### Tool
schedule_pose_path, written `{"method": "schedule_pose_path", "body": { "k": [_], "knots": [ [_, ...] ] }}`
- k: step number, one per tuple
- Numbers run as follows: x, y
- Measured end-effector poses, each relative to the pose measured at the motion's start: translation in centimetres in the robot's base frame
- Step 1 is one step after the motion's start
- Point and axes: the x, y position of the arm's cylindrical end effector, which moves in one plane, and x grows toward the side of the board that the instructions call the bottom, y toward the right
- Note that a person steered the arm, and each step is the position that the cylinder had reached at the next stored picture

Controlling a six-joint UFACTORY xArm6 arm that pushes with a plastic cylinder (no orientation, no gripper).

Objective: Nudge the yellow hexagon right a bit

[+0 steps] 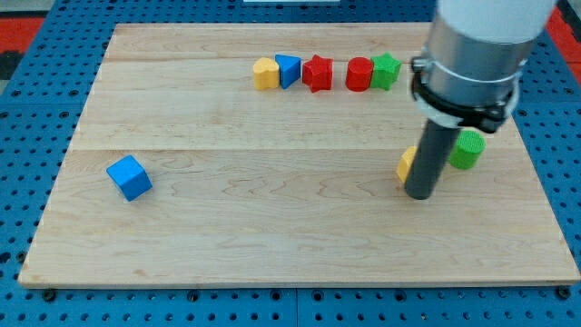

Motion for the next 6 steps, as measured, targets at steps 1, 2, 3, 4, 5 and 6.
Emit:
{"method": "schedule_pose_path", "body": {
  "k": [1, 2, 3, 4, 5, 6],
  "knots": [
    [-4.1, -3.1],
    [-6.6, -8.8],
    [-2.3, -8.4],
    [-0.3, -3.5],
    [-2.9, -1.5],
    [-7.0, -6.3]
  ]
}}
